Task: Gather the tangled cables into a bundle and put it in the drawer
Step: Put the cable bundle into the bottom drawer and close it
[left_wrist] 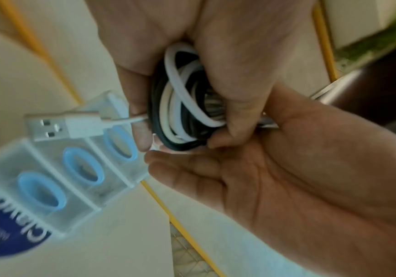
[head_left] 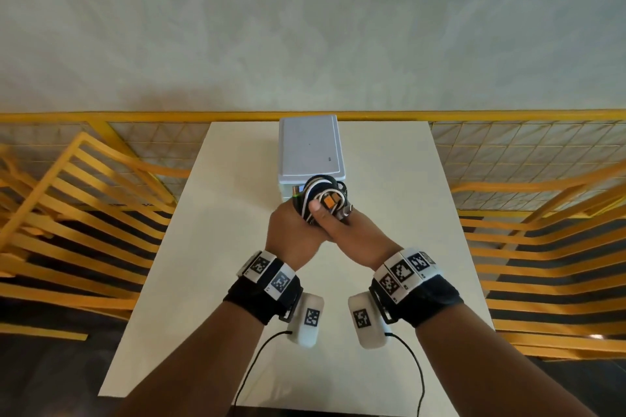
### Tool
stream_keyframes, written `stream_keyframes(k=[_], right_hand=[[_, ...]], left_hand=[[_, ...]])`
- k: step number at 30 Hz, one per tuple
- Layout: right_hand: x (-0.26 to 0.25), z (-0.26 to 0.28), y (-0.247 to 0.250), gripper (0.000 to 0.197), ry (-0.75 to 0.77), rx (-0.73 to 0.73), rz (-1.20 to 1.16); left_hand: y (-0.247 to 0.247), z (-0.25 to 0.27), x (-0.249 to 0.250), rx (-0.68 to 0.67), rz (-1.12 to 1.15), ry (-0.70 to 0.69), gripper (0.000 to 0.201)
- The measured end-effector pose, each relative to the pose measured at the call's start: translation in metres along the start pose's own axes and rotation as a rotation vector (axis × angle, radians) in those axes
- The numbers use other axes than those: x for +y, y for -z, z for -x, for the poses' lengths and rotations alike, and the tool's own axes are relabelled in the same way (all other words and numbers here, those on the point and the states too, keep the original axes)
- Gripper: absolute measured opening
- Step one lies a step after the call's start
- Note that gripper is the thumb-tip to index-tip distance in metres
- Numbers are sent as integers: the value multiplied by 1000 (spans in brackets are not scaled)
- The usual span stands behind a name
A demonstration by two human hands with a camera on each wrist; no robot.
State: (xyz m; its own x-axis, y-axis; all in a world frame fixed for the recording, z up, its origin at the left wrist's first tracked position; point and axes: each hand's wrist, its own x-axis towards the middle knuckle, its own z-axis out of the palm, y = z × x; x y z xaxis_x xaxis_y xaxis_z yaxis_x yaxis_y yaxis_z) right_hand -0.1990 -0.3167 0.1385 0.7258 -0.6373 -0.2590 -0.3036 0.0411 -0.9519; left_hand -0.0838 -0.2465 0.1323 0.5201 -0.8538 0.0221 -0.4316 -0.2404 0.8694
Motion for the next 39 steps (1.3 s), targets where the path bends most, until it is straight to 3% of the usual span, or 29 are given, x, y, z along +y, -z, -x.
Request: stream_keyframes(k=[5,9,11,16,19,25,34,39], right_hand=[[-10,-8,14,57,-15,-71,-144],[-10,-14,20,74,-76,-141,-134],[6,-23,19,83,-137,-70,-187],[73,-49,8,36,-412,178,-391],[98,-66,-4,28,-477,219,-547],[104,-92,-28,30,-424,269,-734],[103,-112,-35,33,-324,253,-999],[101,-122,-40,23,-342,271,-1178]], left_hand=[[-6,-13,12,24,-3,39,24],[8,-33,9,-19,-58,52,22],[25,-55,4,-28,-139,47,15],[56,-111,8,-66,-423,29,37],[52,-138,14,-111,-658,-62,38],[30,-172,13,-180,-931,-183,35],[14,-196,-6,-323,-984,-205,36],[13,-202,-11,-318,-981,-215,35]])
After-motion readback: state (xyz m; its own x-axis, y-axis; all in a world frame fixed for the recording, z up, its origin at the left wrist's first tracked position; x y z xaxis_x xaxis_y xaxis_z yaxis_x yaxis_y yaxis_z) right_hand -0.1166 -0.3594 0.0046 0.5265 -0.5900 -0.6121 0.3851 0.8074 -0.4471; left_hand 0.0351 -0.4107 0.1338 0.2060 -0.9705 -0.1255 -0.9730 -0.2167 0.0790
